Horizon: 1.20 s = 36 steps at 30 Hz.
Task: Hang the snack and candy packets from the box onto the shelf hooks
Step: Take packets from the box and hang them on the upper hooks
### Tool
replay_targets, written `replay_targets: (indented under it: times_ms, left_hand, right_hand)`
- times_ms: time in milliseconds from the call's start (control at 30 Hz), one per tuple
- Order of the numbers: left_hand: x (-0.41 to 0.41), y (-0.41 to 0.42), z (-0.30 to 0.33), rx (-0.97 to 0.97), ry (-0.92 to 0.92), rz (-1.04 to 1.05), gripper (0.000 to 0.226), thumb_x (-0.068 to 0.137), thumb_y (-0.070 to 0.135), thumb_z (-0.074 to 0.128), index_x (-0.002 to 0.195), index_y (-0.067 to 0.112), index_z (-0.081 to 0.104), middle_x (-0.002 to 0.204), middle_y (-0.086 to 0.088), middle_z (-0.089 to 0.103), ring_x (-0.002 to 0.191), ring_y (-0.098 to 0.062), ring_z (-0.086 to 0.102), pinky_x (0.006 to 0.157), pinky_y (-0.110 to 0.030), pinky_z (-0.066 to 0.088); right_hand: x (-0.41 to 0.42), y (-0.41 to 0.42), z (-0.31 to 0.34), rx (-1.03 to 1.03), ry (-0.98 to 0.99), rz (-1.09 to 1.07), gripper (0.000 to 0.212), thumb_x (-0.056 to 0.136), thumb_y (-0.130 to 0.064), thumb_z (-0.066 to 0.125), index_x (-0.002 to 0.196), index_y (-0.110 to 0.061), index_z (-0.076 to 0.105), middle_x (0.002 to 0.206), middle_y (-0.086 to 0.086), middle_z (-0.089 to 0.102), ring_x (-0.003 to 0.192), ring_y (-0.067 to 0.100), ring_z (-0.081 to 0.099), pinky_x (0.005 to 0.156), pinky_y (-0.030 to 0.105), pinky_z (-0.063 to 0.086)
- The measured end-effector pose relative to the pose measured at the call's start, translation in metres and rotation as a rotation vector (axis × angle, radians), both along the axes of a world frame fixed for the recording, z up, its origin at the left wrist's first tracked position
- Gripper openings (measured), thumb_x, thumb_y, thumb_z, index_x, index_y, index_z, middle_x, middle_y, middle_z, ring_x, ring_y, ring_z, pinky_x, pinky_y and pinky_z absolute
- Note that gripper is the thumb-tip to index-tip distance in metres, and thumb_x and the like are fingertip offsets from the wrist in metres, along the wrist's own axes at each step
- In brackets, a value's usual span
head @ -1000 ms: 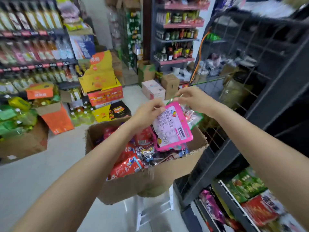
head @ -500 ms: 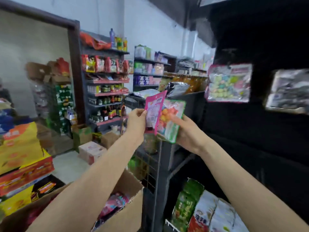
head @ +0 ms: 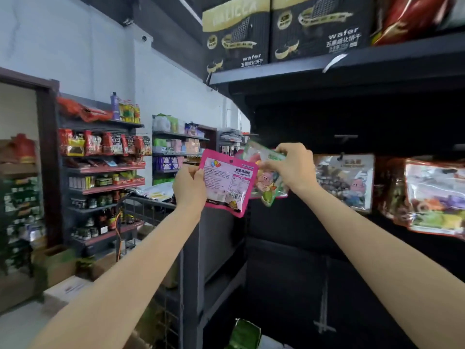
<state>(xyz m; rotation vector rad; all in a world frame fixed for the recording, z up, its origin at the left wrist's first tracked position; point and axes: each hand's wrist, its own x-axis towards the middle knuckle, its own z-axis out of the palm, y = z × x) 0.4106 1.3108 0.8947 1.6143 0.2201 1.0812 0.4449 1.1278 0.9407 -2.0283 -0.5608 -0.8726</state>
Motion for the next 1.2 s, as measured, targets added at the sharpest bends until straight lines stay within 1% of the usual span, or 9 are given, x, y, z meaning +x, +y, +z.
replay_targets:
  times_ms: [133,367,600,733,833,900,967,1067,1200]
  left_hand:
    - [-0.002,-0.001,0.01,0.102,0.005,0.066,0.01,0.099,0.015,0.043,0.093,0.011,0.05,0.089,0.0,0.054,0.086,-0.02,0.05,0.075,-0.031,0.039]
    - [-0.007,-0.001,0.018,0.179,0.011,0.09,0.01,0.099,0.015,0.043,0.095,0.01,0.051,0.095,-0.004,0.056,0.088,-0.021,0.051,0.072,-0.03,0.036]
    - [-0.013,-0.001,0.018,0.211,0.002,0.092,0.009,0.099,0.014,0.043,0.096,0.012,0.051,0.089,0.004,0.052,0.085,-0.014,0.049,0.068,-0.023,0.034]
    - [-0.015,-0.001,0.019,0.241,-0.01,0.115,0.008,0.099,0.013,0.043,0.097,0.011,0.051,0.095,0.001,0.054,0.085,-0.013,0.049,0.058,-0.015,0.033]
    - [-0.014,0.002,0.018,0.254,-0.004,0.133,0.011,0.099,0.013,0.043,0.101,0.008,0.053,0.095,0.001,0.054,0.086,-0.015,0.049,0.066,-0.023,0.034]
    - [-0.014,0.004,0.017,0.253,0.001,0.139,0.013,0.099,0.013,0.044,0.103,0.006,0.055,0.096,0.0,0.055,0.088,-0.016,0.05,0.071,-0.025,0.034]
    - [-0.015,0.004,0.017,0.245,0.008,0.14,0.015,0.099,0.014,0.045,0.104,0.005,0.055,0.096,0.0,0.055,0.088,-0.015,0.049,0.072,-0.025,0.034]
    - [-0.017,0.005,0.019,0.248,0.019,0.138,0.015,0.099,0.015,0.044,0.104,0.005,0.055,0.096,0.0,0.055,0.088,-0.015,0.049,0.072,-0.025,0.033]
    - [-0.015,0.007,0.021,0.25,0.014,0.144,0.016,0.099,0.016,0.044,0.104,0.005,0.055,0.098,-0.001,0.056,0.089,-0.015,0.049,0.071,-0.024,0.033]
  right_hand:
    - [0.015,0.007,0.014,-0.125,0.063,0.036,0.02,0.074,-0.03,0.079,0.081,-0.016,0.068,0.072,-0.002,0.065,0.061,0.015,0.067,0.065,0.039,0.058]
    - [0.031,0.017,0.019,-0.116,0.108,0.068,0.019,0.082,-0.031,0.072,0.089,-0.015,0.065,0.083,0.004,0.068,0.075,0.022,0.068,0.072,0.046,0.057]
    - [0.035,0.016,0.016,-0.04,0.203,0.21,0.022,0.097,-0.029,0.053,0.1,-0.011,0.064,0.087,0.022,0.069,0.065,0.025,0.055,0.055,0.031,0.045]
    - [0.037,0.018,0.018,0.011,0.252,0.235,0.022,0.097,-0.024,0.052,0.093,-0.007,0.065,0.076,0.009,0.067,0.063,0.022,0.054,0.054,0.03,0.044]
    - [0.037,0.02,0.019,0.03,0.229,0.225,0.029,0.097,-0.018,0.049,0.093,0.005,0.066,0.092,0.007,0.069,0.059,0.019,0.049,0.052,0.028,0.041]
    - [0.038,0.021,0.019,0.052,0.213,0.202,0.032,0.096,-0.016,0.048,0.097,0.012,0.063,0.104,0.021,0.068,0.06,0.022,0.045,0.051,0.028,0.039]
    - [0.039,0.022,0.019,0.048,0.192,0.181,0.035,0.096,-0.017,0.047,0.093,0.014,0.062,0.097,0.026,0.067,0.062,0.022,0.045,0.055,0.032,0.04]
    - [0.038,0.021,0.024,-0.047,0.149,0.104,0.034,0.096,-0.02,0.047,0.067,-0.004,0.053,0.067,0.012,0.055,0.055,0.02,0.04,0.058,0.035,0.037]
    - [0.036,0.02,0.033,-0.135,0.184,0.086,0.032,0.095,-0.02,0.049,0.083,0.006,0.064,0.07,0.01,0.053,0.056,0.018,0.04,0.056,0.032,0.034]
